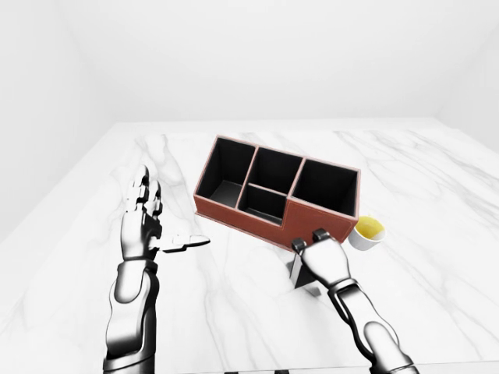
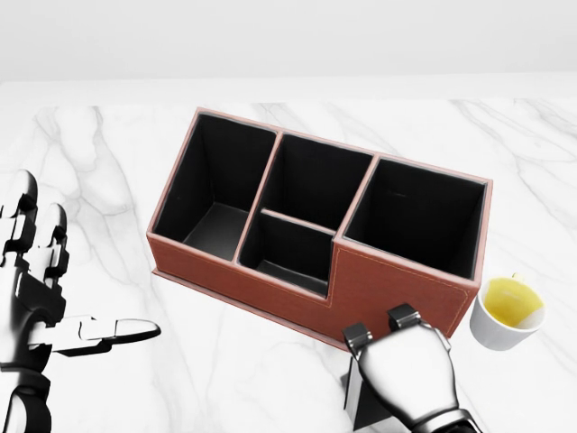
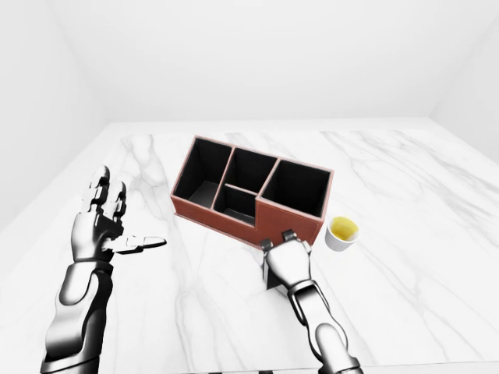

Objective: Pick up the book and place it in the right compartment of the caddy.

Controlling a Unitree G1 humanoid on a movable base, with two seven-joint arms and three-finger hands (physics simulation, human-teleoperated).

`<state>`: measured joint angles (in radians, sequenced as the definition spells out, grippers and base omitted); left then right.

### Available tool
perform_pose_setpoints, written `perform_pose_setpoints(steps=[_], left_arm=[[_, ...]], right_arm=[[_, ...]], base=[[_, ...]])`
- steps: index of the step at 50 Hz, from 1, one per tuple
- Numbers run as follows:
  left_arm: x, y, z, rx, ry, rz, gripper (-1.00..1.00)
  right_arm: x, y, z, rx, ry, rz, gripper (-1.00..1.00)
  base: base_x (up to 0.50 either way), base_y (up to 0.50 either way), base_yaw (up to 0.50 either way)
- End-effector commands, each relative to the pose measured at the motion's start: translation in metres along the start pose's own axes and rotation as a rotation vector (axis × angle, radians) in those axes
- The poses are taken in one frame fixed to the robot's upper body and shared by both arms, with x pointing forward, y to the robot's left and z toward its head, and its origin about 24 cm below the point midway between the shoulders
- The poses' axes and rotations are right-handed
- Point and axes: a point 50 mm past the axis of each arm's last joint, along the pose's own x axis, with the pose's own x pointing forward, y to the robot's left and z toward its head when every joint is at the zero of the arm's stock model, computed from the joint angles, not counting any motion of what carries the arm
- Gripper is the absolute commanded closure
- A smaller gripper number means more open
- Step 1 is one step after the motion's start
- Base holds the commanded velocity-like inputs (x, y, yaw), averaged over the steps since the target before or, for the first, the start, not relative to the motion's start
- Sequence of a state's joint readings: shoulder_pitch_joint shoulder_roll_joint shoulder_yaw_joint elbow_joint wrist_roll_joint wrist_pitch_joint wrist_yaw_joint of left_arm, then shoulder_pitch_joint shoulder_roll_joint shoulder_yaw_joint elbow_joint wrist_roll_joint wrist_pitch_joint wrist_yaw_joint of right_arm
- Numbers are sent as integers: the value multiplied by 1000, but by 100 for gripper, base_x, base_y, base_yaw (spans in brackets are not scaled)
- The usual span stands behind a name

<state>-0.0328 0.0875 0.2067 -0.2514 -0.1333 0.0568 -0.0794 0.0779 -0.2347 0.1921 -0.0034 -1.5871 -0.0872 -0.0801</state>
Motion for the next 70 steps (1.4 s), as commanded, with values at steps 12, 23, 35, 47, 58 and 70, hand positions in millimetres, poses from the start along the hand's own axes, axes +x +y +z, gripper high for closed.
perform_pose_setpoints(steps=[12,23,35,47,58,70], left_arm=[[-2,-1,-3,-1,6,-1,-100],[-3,0,-2,-3,5,-3,-100],[-3,0,-2,-8,3,-5,-100],[-4,1,-1,-14,0,-6,-100],[-9,3,3,-17,-10,0,-100],[-9,5,4,-22,-13,-1,-100]], right_arm=[[-7,36,8,-57,-55,87,100],[-9,28,11,-37,-54,62,100],[-16,-19,9,215,0,20,100],[-18,-56,12,436,-41,4,100],[-25,-79,16,546,-116,-8,100],[-30,-124,22,640,-304,-83,100]], base=[[0,0,0],[0,0,0],[0,0,0],[0,0,0],[0,0,0],[0,0,0]])
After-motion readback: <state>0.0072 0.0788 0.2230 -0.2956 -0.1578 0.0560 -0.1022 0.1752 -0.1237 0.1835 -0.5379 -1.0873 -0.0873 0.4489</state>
